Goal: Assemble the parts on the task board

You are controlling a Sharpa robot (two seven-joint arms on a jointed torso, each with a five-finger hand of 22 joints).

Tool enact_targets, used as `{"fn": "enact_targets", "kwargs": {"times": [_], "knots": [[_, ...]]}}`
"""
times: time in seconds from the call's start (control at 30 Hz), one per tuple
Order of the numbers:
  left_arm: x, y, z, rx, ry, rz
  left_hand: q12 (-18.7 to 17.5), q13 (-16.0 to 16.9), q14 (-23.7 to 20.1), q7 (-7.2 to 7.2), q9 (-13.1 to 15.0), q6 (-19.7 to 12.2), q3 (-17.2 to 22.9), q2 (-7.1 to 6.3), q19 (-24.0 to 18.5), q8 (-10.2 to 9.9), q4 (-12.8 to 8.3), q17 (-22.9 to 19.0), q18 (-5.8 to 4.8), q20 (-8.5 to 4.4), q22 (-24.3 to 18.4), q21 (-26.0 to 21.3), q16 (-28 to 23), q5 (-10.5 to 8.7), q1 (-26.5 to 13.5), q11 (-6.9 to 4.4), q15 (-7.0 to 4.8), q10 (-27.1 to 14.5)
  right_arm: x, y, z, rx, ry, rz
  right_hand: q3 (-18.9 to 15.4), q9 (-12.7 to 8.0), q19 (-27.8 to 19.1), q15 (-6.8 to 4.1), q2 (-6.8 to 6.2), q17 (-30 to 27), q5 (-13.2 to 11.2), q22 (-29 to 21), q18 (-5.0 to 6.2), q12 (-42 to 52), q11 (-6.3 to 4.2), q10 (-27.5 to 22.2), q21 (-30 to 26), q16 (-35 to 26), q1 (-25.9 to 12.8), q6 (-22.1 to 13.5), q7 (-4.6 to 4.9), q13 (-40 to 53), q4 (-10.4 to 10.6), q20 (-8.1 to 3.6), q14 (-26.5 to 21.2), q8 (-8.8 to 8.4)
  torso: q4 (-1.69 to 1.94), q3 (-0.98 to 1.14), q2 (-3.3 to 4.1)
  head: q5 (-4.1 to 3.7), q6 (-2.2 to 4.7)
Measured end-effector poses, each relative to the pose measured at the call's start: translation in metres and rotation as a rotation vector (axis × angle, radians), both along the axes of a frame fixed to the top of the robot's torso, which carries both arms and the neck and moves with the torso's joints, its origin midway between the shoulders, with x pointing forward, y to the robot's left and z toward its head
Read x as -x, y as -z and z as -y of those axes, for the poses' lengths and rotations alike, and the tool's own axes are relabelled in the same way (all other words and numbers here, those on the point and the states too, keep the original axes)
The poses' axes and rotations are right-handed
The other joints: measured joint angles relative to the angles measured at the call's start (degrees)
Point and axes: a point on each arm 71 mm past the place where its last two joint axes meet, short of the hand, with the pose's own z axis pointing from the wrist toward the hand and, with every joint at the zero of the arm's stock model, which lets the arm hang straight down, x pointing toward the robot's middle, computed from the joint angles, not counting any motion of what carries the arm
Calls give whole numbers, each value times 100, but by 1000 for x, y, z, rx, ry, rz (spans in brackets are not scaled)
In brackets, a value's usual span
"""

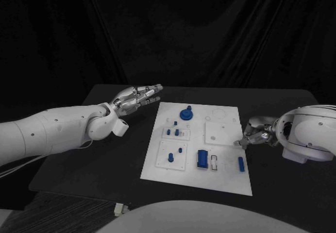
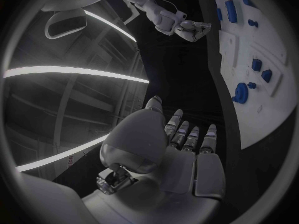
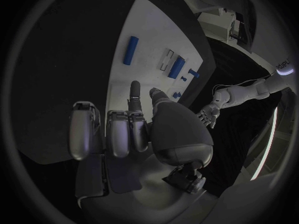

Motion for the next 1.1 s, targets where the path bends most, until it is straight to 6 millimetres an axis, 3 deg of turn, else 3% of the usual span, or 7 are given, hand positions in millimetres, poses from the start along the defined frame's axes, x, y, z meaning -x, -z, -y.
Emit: {"fn": "enact_targets", "kwargs": {"times": [0.13, 0.3, 0.47, 0.8, 1.1], "knots": [[0, 0, 0, 0, 0, 0, 22, 0, 0, 21, 0, 21, 0, 22, 0, 0, 0, 0, 1, 0, 0, 0, 0, 0, 22, 1, 0, 1, 0, 1, 3, 31, -6, -12, 96, -31, -6, -50, -29, 0, -235, 0, 0, 0, -72, -10, 13, 0, 74, 163, -60, 0, -117, -69, -10, 0, 0, -3, 0, -34, 0], [0, 0, 0, 0, 0, 0, 22, 6, 0, 21, 0, 21, 0, 22, 0, 0, 0, 1, 1, 0, 0, 0, 0, 0, 22, 1, 0, 1, 2, 6, 4, 57, -13, -29, 137, -14, -9, -64, -35, 0, -405, 0, 0, 0, -72, -10, 13, 0, 79, 271, -111, 0, -159, -73, 4, 0, 2, -1, 4, -56, 0], [0, 0, 0, -1, 0, 0, 22, 6, 0, 21, -1, 21, 0, 22, 0, 16, 0, 1, 0, 0, -1, 0, 0, 0, 22, 18, 0, 18, 4, 12, 4, 72, -19, -43, 161, 160, -8, -111, -39, 0, -692, -1, 0, 0, -147, -18, 13, 0, 76, 387, -165, 0, -181, -115, 8, 153, 3, 3, 7, -61, 0], [0, 1, 1, 0, 0, 0, 22, 6, 0, 21, -1, 21, 0, 22, 0, 22, 0, 2, 0, 0, -1, 0, 0, 0, 22, 22, 0, 22, 9, 22, 0, 80, -28, -61, 161, 417, -10, -131, -48, 0, -1116, -2, 0, 0, -154, -10, 13, 0, -92, 381, -159, 0, -181, -155, -11, 215, 3, 5, 8, -73, 0], [0, 1, 1, 0, 0, -2, 22, 5, 0, 21, -1, 21, 0, 22, 0, 22, 0, 2, 0, 0, -2, 0, 0, 0, 22, 22, 0, 22, 14, 34, -2, 94, -39, -75, 170, 434, -10, -131, -67, 0, -1164, -2, 0, 0, -154, -10, 12, 0, -134, 250, -113, 0, -191, -155, -11, 215, 2, 5, 9, -77, 0]]}}
